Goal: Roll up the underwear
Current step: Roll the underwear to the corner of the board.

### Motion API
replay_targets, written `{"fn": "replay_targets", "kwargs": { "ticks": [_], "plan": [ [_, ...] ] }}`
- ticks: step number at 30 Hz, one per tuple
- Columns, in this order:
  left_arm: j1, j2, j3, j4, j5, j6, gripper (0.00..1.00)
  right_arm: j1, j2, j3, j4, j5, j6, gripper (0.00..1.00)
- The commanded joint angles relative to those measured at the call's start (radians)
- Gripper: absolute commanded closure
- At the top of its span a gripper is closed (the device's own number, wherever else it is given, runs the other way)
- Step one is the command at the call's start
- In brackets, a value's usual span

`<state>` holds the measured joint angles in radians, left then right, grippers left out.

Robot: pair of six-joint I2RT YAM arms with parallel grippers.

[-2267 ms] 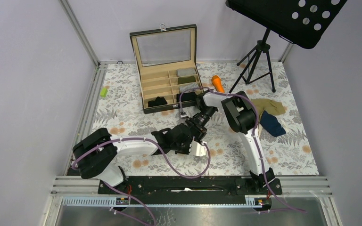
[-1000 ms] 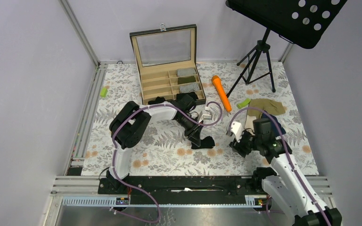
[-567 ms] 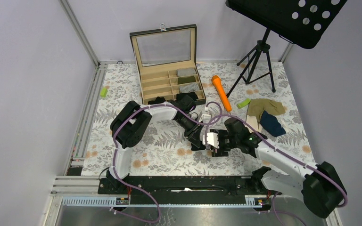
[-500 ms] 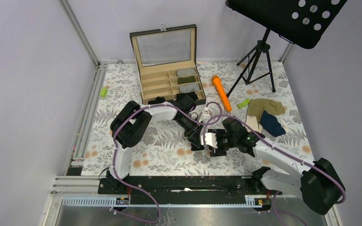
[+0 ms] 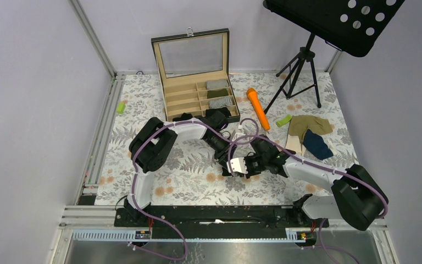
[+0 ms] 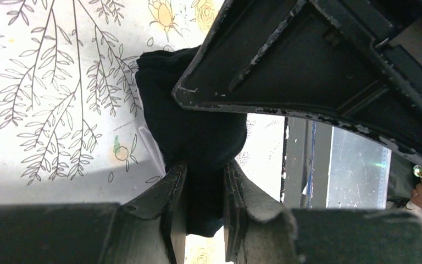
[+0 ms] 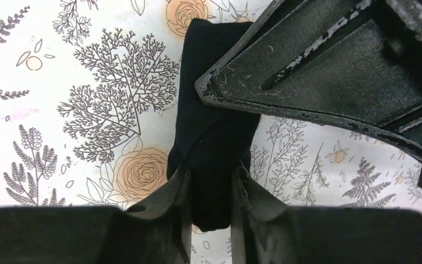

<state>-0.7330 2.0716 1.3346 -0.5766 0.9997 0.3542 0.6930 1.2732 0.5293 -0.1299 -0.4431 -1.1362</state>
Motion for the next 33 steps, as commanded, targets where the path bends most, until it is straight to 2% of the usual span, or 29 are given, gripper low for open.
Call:
{"fn": "replay_targets", "kwargs": {
  "ticks": [1,4,9,11,17,20,22,24,27,30,33],
  "plan": [
    [0.022,0.031,-0.025,-0.081,-0.160,0.030,0.82,0.013,0.064,0.061,-0.118,-0.049,-0.020,0.86],
    [0.079,-0.022,-0.039,-0.077,-0.189,0.013,0.65,0.012,0.086,0.090,-0.179,-0.052,-0.003,0.95],
    [0.242,-0.202,-0.097,-0.053,-0.198,-0.036,0.55,0.005,0.161,0.162,-0.299,-0.074,0.051,1.00],
    [0.281,-0.339,-0.152,-0.023,-0.246,-0.025,0.48,-0.004,0.224,0.205,-0.369,-0.101,0.060,1.00],
    [0.276,-0.797,-0.408,0.227,-0.500,-0.017,0.41,-0.064,0.442,0.378,-0.558,-0.185,0.105,1.00],
    [0.208,-0.975,-0.514,0.334,-0.742,0.010,0.42,-0.105,0.551,0.453,-0.617,-0.201,0.136,0.99],
    [0.174,-1.050,-0.549,0.340,-0.783,0.073,0.42,-0.129,0.625,0.510,-0.664,-0.211,0.162,0.98],
    [0.135,-1.093,-0.575,0.328,-0.723,0.158,0.41,-0.152,0.688,0.577,-0.702,-0.224,0.192,0.98],
    [0.018,-1.085,-0.612,0.332,-0.699,0.316,0.38,-0.177,0.760,0.629,-0.704,-0.229,0.240,0.97],
    [-0.090,-0.988,-0.615,0.390,-0.680,0.430,0.35,-0.186,0.805,0.666,-0.707,-0.221,0.287,0.96],
    [-0.148,-0.829,-0.568,0.471,-0.642,0.418,0.35,-0.186,0.825,0.677,-0.704,-0.201,0.308,0.95]
  ]
}}
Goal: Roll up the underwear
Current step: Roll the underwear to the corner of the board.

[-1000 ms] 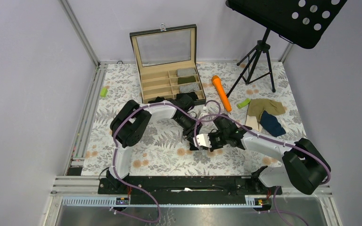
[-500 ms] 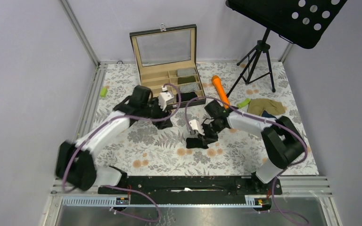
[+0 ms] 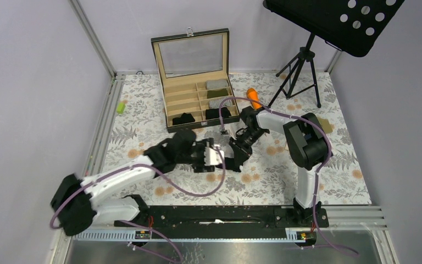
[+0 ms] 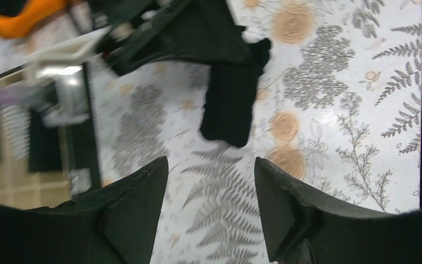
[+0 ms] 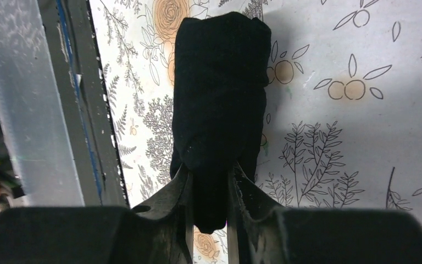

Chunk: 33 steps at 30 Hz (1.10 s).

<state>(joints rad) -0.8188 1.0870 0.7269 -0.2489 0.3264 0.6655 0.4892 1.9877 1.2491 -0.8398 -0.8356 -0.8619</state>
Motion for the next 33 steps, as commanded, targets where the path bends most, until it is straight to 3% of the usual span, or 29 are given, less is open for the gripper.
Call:
{"fn": "replay_targets", "kwargs": {
  "ticks": [1,5,13,22,26,29,32,33],
  "plan": [
    [-0.072,0.211,0.064,0.158,0.050,0.094,0.35,0.017,0.111,-0.044,0.008,0.195,0.034,0.95],
    [-0.119,0.369,0.102,0.273,0.042,0.098,0.34,0.015,0.095,-0.065,0.032,0.203,0.045,0.95],
    [-0.139,0.519,0.126,0.386,0.002,0.100,0.33,0.014,0.095,-0.070,0.052,0.213,0.070,0.94],
    [-0.149,0.631,0.162,0.329,-0.064,0.180,0.42,0.014,0.089,-0.075,0.061,0.216,0.078,0.93],
    [-0.146,0.642,0.166,0.282,-0.043,0.183,0.58,0.012,0.081,-0.081,0.065,0.212,0.077,0.90],
    [-0.147,0.640,0.173,0.263,-0.020,0.153,0.84,0.009,0.055,-0.080,0.055,0.204,0.085,0.81],
    [-0.130,0.622,0.191,0.210,0.013,0.140,0.99,-0.025,0.014,0.019,-0.090,0.134,0.064,0.62],
    [-0.119,0.614,0.203,0.184,0.032,0.130,1.00,-0.048,-0.001,0.065,-0.168,0.096,0.054,0.50]
  ]
}}
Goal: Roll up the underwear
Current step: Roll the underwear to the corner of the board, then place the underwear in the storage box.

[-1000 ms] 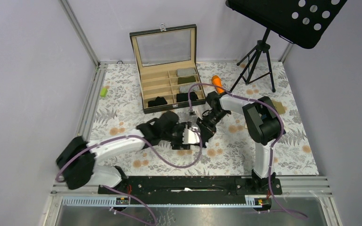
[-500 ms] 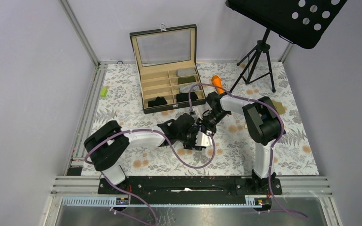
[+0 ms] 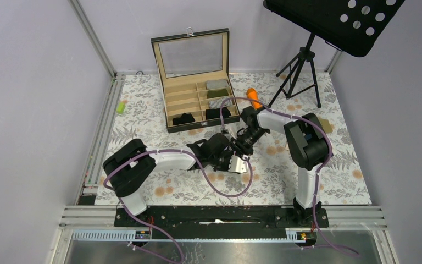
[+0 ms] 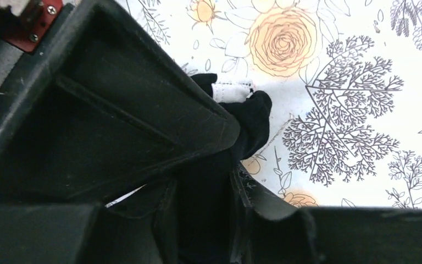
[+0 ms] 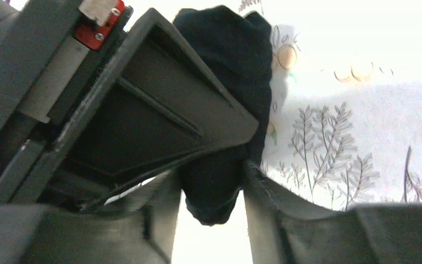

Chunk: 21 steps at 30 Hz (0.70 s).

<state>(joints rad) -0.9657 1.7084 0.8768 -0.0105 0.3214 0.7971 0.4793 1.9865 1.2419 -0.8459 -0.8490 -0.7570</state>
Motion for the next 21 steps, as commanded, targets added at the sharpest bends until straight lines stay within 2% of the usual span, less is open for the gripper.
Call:
{"fn": "replay_targets", "kwargs": {
  "ticks": [1,3,6,9,15,21],
  "plan": [
    [0.038,-0.017,0.068,-0.084,0.052,-0.017,1.00,-0.069,-0.014,0.127,-0.243,0.066,-0.063,0.40],
    [0.070,-0.048,0.111,-0.130,0.084,-0.059,1.00,-0.134,-0.051,0.219,-0.390,0.009,-0.083,0.23],
    [0.109,-0.087,0.189,-0.207,0.132,-0.095,1.00,-0.236,-0.112,0.308,-0.488,-0.020,-0.091,0.14],
    [0.159,-0.112,0.283,-0.274,0.139,-0.109,1.00,-0.331,-0.211,0.301,-0.470,-0.024,-0.053,0.02],
    [0.333,-0.093,0.459,-0.327,0.079,-0.028,1.00,-0.373,-0.434,0.133,-0.289,0.105,0.133,0.01],
    [0.519,0.055,0.662,-0.359,0.021,0.027,1.00,-0.373,-0.534,0.006,-0.247,0.264,0.190,0.01]
  ]
}}
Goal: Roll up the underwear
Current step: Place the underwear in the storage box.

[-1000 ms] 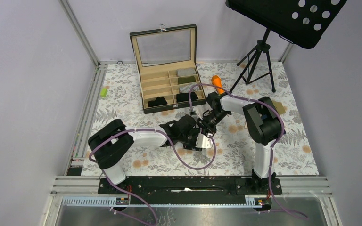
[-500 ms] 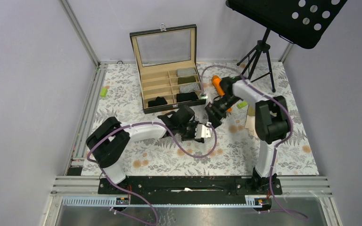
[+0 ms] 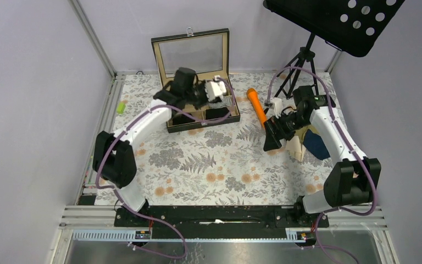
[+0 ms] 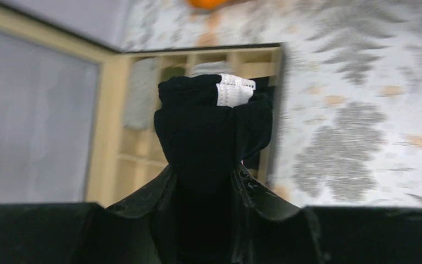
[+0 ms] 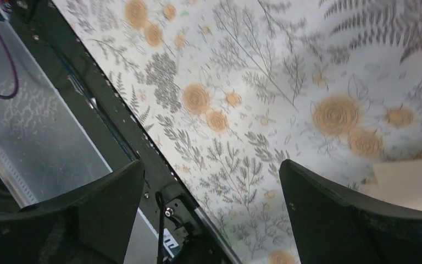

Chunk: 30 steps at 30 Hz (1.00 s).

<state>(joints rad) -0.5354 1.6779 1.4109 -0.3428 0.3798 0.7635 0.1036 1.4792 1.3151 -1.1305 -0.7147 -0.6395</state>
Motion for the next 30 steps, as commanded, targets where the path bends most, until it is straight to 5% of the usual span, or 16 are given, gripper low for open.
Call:
{"fn": "replay_targets", "kwargs": {
  "ticks": [1,9,30],
  "plan": [
    [0.114,0.115,0.162,-0.047,-0.035,0.079,1.00,0.001,-0.039,-0.081,0.037,0.137,0.071,0.01],
    [0.251,0.298,0.303,-0.203,0.013,0.224,1.00,-0.010,-0.104,-0.148,0.033,0.147,0.062,0.01],
    [0.290,0.462,0.203,-0.254,-0.017,0.358,1.00,-0.013,-0.083,-0.217,0.006,0.082,0.017,0.01]
  ]
}}
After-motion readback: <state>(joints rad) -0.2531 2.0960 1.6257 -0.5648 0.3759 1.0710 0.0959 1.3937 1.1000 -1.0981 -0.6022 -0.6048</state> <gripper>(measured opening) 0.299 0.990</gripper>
